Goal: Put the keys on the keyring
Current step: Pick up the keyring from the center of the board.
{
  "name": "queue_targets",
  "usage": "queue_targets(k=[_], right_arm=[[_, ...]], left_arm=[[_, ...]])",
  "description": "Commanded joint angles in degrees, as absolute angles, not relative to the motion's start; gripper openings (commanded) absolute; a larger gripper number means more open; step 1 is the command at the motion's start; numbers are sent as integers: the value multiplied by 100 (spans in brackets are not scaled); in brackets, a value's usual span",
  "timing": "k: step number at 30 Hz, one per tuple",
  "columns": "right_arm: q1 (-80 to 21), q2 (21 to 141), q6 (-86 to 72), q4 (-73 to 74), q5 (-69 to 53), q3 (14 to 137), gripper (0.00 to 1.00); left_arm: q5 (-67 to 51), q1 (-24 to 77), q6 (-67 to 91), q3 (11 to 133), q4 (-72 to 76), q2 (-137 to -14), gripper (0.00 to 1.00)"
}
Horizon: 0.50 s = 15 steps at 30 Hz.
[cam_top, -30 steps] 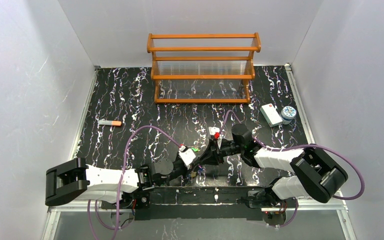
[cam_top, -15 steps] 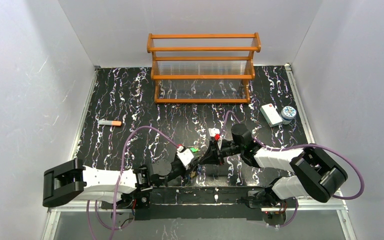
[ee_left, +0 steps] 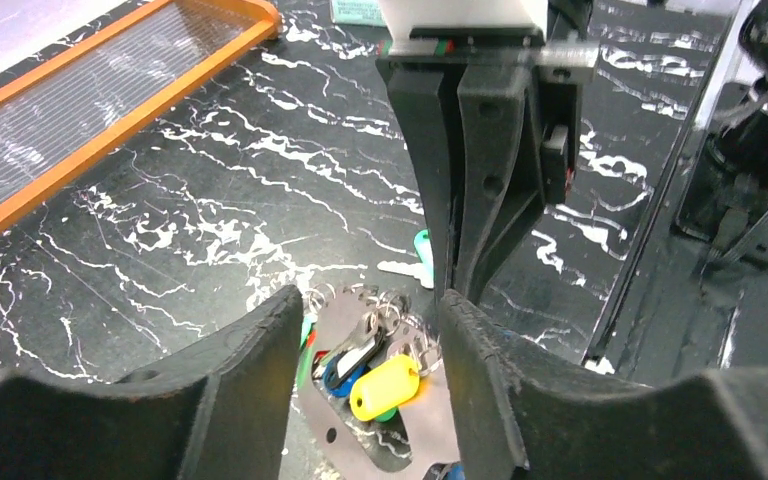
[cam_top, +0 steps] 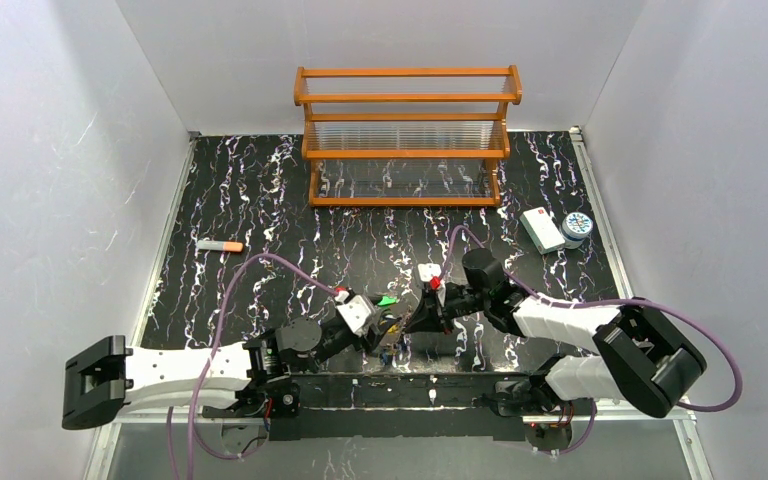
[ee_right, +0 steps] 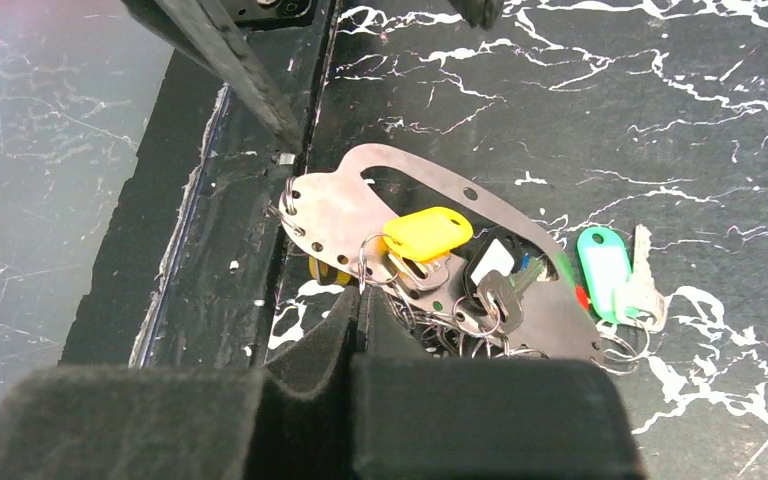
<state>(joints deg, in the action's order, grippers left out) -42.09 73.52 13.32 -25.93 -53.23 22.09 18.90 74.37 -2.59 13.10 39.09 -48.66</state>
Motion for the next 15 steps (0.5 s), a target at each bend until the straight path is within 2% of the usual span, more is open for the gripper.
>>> queue_targets(k=[1,5,12,15], right_arm=[[-4228,7079,1608,-2654,-5456,2374,1],[-4228,6941,1581,-3053,-5488,2152,1],[-4221,6912,1362,-3434,-5559,1936,1],[-4228,6914,1282,-3522,-5568,1918,1]], left_arm=[[1673,7444,-629,1562,3167,-4720,48],[1371,7444,-669,1525,3115,-4810,42],[1159,7444,-738,1446,3518,-5338,44],[940,7444,-724,1450,3756,-5646,42]])
